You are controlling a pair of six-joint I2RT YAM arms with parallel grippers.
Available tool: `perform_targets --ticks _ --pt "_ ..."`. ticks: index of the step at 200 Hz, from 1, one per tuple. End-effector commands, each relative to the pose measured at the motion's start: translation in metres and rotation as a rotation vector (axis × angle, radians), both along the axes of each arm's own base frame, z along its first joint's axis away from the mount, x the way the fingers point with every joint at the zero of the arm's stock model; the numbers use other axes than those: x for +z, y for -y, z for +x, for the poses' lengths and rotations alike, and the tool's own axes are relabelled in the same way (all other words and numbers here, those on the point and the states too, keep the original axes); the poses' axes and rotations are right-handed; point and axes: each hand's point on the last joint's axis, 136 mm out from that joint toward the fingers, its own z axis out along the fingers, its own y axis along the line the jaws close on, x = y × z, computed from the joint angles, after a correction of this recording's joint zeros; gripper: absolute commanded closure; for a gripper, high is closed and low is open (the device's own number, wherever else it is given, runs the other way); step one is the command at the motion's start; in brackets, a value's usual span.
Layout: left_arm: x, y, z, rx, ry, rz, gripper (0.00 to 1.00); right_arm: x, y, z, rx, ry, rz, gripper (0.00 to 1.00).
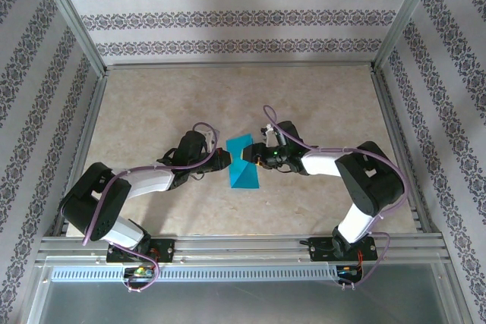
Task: Fold a paper plane with a square sheet of paper (fold left side to right side)
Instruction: Turn over the paper at the center of the table.
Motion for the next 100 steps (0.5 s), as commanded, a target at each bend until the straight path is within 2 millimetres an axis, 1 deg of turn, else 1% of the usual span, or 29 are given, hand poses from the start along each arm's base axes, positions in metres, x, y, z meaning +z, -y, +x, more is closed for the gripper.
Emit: perform_targets --ticks 1,20,39,55,65,74,83,100 --pt "0.010 -0.005 0.007 0.034 0.032 -0.014 0.98 0.015 -0.015 0.011 0.012 0.062 0.041 0.51" --pt "0.008 -0.007 0.006 0.038 0.030 -0.003 0.98 0.014 -0.017 0.011 0.015 0.065 0.037 0.59" --pt "0.007 -0.008 0.006 0.044 0.028 0.002 0.94 0.013 -0.017 0.011 0.015 0.069 0.034 0.70" --pt "0.008 -0.010 0.006 0.051 0.034 0.006 0.85 0.015 -0.016 0.011 0.012 0.081 0.030 0.80" --pt "0.011 -0.012 0.007 0.059 0.041 0.008 0.76 0.019 -0.015 0.013 0.008 0.097 0.028 0.86" --pt "0.014 -0.015 0.007 0.067 0.049 0.016 0.73 0.023 -0.013 0.014 0.003 0.115 0.025 0.92" --pt "0.019 -0.017 0.006 0.073 0.062 0.025 0.68 0.029 -0.011 0.016 -0.003 0.133 0.023 0.95" --pt "0.031 -0.024 0.005 0.089 0.088 0.033 0.57 0.047 -0.005 0.022 -0.019 0.188 0.035 0.97"
